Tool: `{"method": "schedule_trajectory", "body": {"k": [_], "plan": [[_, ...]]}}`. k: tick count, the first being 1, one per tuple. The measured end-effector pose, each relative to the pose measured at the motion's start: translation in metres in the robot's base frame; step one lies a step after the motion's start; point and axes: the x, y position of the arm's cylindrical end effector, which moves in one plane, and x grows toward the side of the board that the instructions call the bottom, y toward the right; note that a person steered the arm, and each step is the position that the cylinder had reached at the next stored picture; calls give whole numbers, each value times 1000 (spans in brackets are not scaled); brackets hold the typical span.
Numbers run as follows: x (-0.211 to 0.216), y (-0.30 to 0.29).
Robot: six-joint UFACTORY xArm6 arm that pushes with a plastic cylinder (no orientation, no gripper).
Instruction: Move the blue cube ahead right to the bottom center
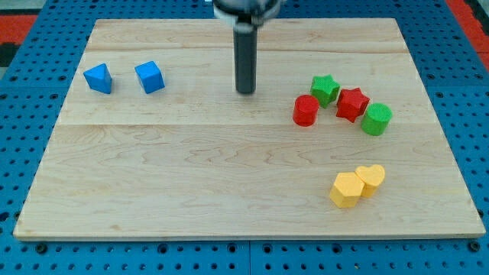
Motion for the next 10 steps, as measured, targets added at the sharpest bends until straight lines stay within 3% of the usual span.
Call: {"method": "schedule_trajectory", "body": {"k": [1,2,3,4,5,6,7,8,10], "plan": [[-41,-85],[-29,-169],[-11,-150],[23,-78],[18,-119],[-29,-117],[-36,-189],[3,-178],[87,-69]]}}
